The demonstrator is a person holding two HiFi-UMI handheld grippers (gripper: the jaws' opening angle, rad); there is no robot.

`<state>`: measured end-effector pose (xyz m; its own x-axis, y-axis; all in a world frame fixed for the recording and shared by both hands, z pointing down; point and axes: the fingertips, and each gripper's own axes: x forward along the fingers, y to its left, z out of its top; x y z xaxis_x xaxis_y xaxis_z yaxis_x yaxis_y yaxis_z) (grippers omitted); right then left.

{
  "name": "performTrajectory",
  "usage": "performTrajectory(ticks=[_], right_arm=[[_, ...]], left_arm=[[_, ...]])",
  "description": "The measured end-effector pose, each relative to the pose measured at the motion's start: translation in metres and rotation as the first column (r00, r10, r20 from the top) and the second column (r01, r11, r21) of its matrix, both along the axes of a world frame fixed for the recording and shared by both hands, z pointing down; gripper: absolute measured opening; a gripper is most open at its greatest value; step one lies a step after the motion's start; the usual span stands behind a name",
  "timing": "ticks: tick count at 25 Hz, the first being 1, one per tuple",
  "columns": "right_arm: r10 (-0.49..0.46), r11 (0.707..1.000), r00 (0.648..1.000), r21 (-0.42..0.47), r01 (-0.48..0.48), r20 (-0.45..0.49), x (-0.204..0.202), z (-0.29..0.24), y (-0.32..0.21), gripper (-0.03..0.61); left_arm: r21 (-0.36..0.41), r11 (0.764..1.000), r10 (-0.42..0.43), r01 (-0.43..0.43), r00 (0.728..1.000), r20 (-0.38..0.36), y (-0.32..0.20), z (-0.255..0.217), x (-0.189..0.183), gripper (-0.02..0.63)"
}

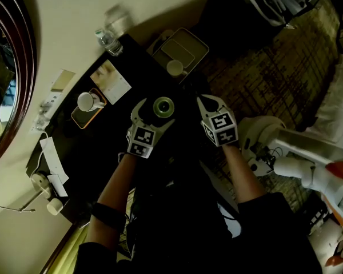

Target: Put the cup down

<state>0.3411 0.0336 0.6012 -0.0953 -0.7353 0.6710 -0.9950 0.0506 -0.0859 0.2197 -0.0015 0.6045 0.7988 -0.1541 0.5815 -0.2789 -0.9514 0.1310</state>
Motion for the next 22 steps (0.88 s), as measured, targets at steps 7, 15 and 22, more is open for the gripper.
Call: performTrajectory(ticks=[7,15,22], right_arm=[[-0.002,1.0,1.0,-0.024,0.003,0.013,0.015,0.017,0.003,0.005],[-0.003,0.999,1.0,-0.032,0.003,0.018,0.022,0.023,0.005,0.005],[-0.008,1.0,1.0,-0.018,0.008,0.014,0.018,0.018,0.007,0.005]], left_arm=[[0.01,1.0,0.015,-0.015,1.0,0.022,-0.002,0.017,0.017,0.504],[0.059,0.997,0.044,-0.046,0.998,0.035,0.002,0.023,0.021,0.385],[0.085,0.994,0.071,-0.071,0.997,0.006,0.004,0.006,0.022,0.385]])
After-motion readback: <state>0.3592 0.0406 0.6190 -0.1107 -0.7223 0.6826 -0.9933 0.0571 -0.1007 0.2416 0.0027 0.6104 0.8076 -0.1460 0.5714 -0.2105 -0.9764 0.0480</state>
